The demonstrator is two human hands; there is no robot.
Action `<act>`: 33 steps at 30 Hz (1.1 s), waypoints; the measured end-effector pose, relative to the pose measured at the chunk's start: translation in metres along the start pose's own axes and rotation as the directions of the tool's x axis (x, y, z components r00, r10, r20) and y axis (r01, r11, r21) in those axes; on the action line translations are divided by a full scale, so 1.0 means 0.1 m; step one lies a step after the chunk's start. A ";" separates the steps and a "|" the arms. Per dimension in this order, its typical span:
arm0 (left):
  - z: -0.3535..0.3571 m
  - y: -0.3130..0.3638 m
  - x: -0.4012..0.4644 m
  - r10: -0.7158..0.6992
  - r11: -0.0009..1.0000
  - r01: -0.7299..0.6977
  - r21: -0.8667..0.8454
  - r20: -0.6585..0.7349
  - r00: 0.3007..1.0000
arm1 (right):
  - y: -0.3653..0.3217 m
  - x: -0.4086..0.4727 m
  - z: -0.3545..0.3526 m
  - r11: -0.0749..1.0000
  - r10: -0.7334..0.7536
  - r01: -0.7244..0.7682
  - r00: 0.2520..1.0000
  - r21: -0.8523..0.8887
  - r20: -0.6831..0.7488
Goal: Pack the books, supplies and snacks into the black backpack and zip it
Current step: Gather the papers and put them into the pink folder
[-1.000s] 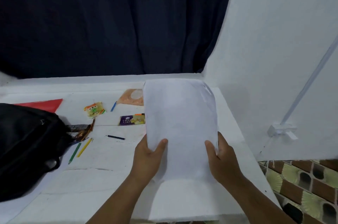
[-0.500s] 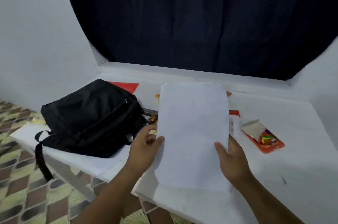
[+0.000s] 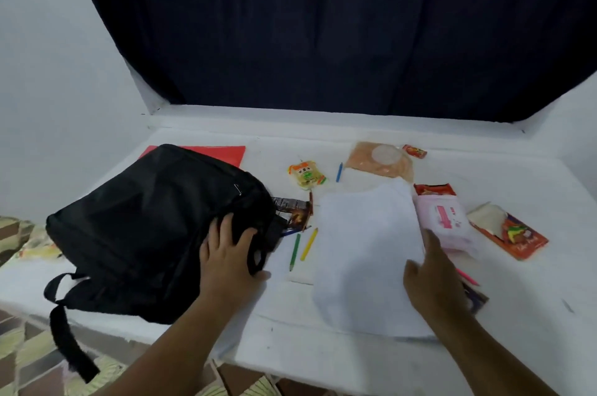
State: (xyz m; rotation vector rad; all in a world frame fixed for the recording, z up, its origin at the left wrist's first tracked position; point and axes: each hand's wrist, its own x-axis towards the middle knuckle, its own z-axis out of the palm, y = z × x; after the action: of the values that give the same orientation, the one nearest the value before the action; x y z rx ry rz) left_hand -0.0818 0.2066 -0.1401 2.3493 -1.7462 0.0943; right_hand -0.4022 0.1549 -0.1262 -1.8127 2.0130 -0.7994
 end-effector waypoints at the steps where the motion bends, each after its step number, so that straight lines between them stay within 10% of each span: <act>1: 0.00 -0.06 0.05 0.007 1.000 -0.007 0.011 0.022 1.000 | -0.03 -0.01 0.02 0.999 -0.002 0.001 1.000 -0.046 -0.018; 9: -0.32 -0.37 0.37 0.159 0.969 -0.167 -0.183 -0.054 0.986 | -0.54 -0.31 0.37 0.989 -0.142 0.141 0.990 -0.039 -0.013; 21: -0.70 -1.28 0.73 0.039 0.880 -0.121 -0.459 -0.185 0.982 | -1.26 -0.87 1.15 0.884 -0.373 0.464 0.776 -0.060 0.509; 33: -0.78 -1.40 0.72 -0.076 0.781 -0.078 -0.620 -0.219 0.973 | -1.41 -0.70 1.33 0.970 -0.208 0.169 0.950 0.176 0.233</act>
State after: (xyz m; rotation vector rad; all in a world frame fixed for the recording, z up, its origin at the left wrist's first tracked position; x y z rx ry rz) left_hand 0.0789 0.1939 -0.0698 1.7633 -1.3797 -0.1821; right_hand -0.2021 0.1921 -0.1573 -1.9278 1.5947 -0.7150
